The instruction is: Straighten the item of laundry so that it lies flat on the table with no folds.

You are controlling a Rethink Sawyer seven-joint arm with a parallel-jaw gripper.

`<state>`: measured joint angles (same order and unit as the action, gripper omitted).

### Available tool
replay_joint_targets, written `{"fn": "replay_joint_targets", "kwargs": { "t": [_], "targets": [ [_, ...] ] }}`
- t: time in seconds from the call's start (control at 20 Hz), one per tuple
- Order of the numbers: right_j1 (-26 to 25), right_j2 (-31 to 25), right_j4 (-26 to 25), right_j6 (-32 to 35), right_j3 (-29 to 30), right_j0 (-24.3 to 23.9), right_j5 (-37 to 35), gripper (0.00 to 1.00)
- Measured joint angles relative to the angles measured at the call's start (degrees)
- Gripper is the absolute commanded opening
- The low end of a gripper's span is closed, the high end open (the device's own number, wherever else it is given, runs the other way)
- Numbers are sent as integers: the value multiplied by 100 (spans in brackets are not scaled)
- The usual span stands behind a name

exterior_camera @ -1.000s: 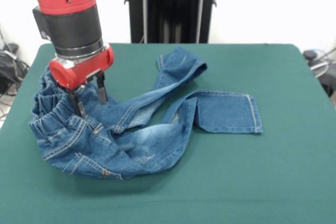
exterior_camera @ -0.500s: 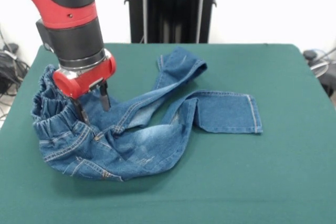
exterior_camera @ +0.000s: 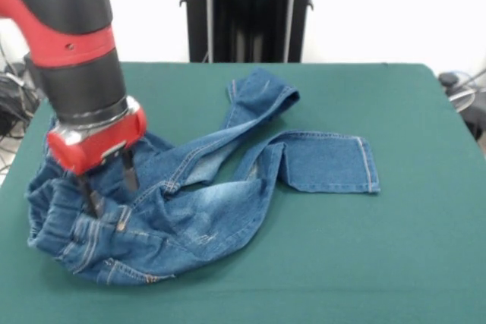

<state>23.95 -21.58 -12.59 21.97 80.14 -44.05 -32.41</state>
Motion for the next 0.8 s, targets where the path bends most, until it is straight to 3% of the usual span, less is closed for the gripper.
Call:
{"fn": "replay_joint_targets", "kwargs": {
  "t": [0.25, 0.8],
  "targets": [
    [-302, -130, -4, 0, -697, 4, -541, 100],
    [-231, -132, -127, 0, -1651, 289, -1874, 100]
  ]
}}
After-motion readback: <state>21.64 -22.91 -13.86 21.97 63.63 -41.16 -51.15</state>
